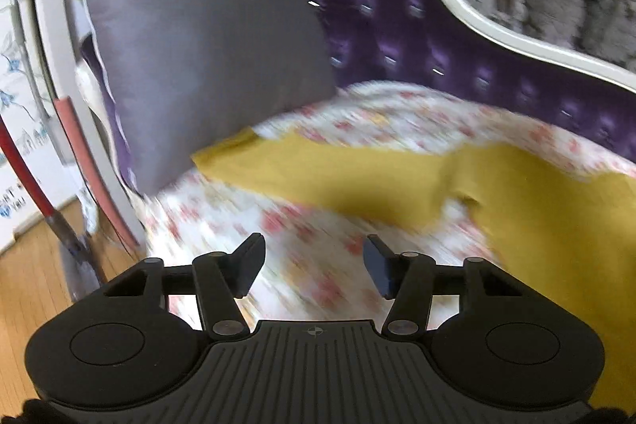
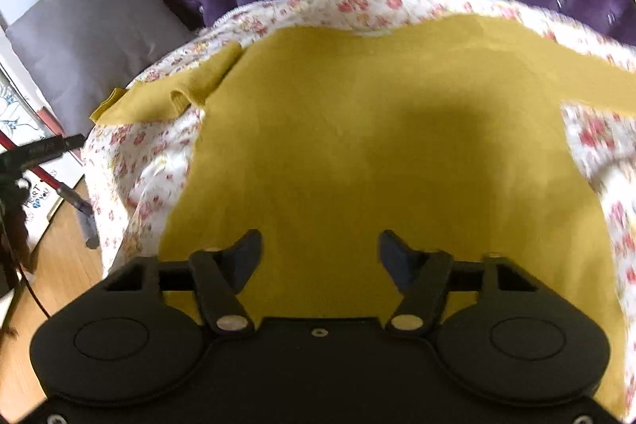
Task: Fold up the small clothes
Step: 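Grasp the sweater sleeve cuff with the left gripper and lift it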
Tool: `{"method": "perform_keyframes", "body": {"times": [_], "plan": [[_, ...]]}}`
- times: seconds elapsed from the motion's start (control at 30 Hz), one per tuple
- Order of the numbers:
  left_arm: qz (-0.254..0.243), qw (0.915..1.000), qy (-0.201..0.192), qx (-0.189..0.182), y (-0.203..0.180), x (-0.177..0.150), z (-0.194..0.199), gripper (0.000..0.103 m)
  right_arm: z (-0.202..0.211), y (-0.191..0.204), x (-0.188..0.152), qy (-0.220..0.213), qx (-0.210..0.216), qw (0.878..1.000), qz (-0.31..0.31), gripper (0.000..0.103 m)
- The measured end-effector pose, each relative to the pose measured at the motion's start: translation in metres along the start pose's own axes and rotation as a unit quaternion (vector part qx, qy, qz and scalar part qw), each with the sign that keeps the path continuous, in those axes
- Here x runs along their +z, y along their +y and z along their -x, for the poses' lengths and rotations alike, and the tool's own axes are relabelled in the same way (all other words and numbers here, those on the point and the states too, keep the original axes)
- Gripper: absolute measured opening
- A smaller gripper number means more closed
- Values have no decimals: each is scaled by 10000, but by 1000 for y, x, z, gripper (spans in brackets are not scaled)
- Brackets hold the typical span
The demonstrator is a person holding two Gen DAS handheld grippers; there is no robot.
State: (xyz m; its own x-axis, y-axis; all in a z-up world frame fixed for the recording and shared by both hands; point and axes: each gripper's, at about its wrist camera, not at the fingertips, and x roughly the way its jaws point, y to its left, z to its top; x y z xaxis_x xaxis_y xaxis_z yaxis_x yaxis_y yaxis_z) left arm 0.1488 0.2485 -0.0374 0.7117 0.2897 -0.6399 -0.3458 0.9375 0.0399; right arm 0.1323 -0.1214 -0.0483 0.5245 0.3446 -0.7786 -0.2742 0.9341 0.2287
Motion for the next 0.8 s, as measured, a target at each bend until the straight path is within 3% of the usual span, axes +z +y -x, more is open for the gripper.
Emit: {"method": "perform_keyframes", "body": {"times": [0.13, 0.23, 0.37, 0.5, 0.67, 0.8], "plan": [[-502, 9958, -422, 631, 19, 15, -36, 53, -14, 13, 11, -310, -67, 9991, 272, 63], [-1075, 9868, -703, 988, 22, 21, -63, 53, -24, 16, 19, -384, 60, 9990, 242, 64], [-1684, 9750, -777, 1225, 24, 27, -97, 51, -36, 19, 27, -374, 161, 9989, 223, 64], [-2152, 9660, -630, 1291, 24, 23, -131, 41, -43, 21, 31, -363, 179, 9989, 256, 64], [-2634, 9531, -544, 1385, 24, 19, -157, 40, -49, 21, 33, -312, 211, 9990, 237, 65], [-2845, 9486, -414, 1325, 23, 24, -174, 35, -49, 20, 33, -306, 230, 9989, 260, 65]]}}
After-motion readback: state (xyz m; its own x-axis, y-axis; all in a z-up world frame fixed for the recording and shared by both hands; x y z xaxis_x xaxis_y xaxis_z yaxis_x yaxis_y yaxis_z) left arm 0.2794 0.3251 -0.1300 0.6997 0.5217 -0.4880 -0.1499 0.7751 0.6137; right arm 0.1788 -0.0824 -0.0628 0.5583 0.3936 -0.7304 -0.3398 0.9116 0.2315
